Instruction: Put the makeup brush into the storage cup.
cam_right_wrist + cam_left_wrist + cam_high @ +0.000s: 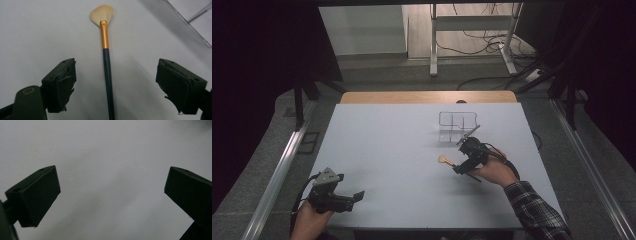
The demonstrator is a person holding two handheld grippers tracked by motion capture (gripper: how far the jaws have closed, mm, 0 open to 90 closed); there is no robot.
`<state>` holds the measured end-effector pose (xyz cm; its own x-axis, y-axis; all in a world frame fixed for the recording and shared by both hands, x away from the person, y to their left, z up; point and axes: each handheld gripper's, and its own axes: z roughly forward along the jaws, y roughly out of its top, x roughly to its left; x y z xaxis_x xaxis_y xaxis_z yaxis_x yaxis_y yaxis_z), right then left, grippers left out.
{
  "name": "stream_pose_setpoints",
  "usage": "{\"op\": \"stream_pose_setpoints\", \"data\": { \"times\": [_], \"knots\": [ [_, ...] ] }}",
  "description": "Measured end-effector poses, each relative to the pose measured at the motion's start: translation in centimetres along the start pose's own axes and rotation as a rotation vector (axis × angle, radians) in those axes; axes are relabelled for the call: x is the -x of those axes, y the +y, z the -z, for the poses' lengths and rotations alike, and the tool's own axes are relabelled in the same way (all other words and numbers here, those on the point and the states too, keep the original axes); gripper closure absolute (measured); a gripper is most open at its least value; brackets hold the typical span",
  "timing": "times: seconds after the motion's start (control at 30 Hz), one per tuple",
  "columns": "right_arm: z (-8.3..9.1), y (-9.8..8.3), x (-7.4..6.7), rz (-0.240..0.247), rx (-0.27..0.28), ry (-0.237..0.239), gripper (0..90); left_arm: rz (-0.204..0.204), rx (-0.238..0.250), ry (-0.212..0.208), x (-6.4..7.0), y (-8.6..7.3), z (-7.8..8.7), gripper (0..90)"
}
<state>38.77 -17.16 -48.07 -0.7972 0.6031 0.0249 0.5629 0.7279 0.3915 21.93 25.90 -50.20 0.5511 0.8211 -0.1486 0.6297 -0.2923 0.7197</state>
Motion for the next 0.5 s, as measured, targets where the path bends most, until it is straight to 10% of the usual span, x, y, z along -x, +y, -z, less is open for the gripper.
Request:
{"op": "stream_pose_setpoints", "data": {
  "times": [0.5],
  "knots": [
    [-1.1, 1.3, -0.7, 0.044, -0.031, -0.002, 27.0, -0.002, -0.007, 0.0, 0.0, 0.0, -0.1, 0.8]
  ]
}}
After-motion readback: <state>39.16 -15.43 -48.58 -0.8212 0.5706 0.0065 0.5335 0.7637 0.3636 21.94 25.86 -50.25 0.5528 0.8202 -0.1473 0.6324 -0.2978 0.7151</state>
